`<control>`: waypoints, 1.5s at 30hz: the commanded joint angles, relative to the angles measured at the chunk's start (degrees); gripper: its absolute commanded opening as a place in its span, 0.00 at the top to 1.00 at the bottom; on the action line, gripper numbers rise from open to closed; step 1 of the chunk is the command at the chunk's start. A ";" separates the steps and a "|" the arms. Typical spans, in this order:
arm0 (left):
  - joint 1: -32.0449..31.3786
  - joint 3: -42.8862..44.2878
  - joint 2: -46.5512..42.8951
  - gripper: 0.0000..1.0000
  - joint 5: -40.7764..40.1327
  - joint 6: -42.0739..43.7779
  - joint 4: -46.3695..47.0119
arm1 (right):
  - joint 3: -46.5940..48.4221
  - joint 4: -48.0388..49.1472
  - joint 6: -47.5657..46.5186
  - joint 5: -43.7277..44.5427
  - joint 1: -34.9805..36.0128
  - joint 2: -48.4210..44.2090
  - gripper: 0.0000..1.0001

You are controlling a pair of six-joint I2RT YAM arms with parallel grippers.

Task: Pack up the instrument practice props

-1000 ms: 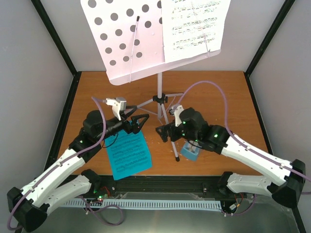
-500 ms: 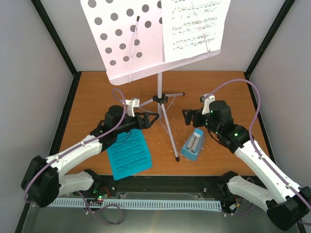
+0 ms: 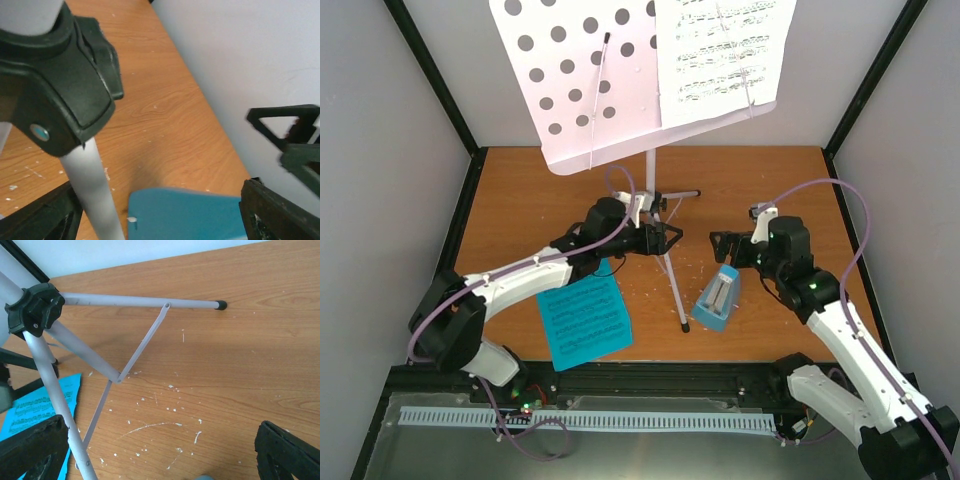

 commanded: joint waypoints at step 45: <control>13.06 12.20 5.99 0.93 15.74 49.50 -23.15 | -6.65 5.86 4.66 1.94 -1.37 -7.28 0.00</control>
